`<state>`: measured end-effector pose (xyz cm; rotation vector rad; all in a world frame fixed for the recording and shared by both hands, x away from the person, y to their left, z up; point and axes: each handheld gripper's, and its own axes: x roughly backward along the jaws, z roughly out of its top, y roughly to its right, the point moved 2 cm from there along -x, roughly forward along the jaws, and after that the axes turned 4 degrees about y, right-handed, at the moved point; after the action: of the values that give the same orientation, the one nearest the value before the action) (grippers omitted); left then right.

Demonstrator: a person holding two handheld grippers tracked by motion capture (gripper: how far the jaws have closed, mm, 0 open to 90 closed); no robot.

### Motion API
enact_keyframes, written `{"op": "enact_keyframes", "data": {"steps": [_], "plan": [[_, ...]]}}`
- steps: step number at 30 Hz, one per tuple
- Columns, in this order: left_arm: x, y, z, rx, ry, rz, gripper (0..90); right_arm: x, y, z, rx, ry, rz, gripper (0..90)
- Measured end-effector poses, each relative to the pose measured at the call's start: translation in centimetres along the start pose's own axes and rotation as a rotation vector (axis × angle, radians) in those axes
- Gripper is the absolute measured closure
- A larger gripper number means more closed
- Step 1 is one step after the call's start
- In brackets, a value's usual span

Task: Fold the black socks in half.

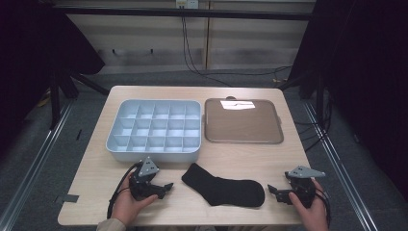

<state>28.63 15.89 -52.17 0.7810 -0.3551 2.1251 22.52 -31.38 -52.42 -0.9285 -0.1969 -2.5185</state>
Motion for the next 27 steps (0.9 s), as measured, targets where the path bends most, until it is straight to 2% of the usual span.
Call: {"op": "enact_keyframes", "data": {"steps": [12,15,17,19,22,24,27], "plan": [[-0.1,0.1,0.1,-0.003,-0.003,0.003,14.8,0.0,-0.1,0.0,-0.002,0.001,0.0,12.7],[-0.1,0.1,0.1,0.007,-0.005,0.004,15.0,0.0,-0.1,0.0,-0.001,0.001,0.001,12.8],[-0.1,0.1,0.2,0.007,-0.018,0.005,15.5,0.1,-0.1,0.0,-0.002,0.001,-0.003,13.1],[0.1,0.1,0.5,0.03,-0.036,0.016,18.6,0.1,-0.1,0.0,0.001,0.003,-0.005,13.6],[0.4,0.2,0.9,0.037,-0.084,0.015,26.3,0.2,-0.1,-0.1,0.006,0.009,0.004,15.2],[0.4,0.4,1.2,0.083,-0.097,-0.011,29.4,0.4,-0.1,-0.2,0.007,0.009,0.011,17.4],[0.6,0.8,2.0,0.08,-0.106,-0.022,30.9,0.7,-0.1,-0.4,0.008,0.016,0.016,20.6]]}}
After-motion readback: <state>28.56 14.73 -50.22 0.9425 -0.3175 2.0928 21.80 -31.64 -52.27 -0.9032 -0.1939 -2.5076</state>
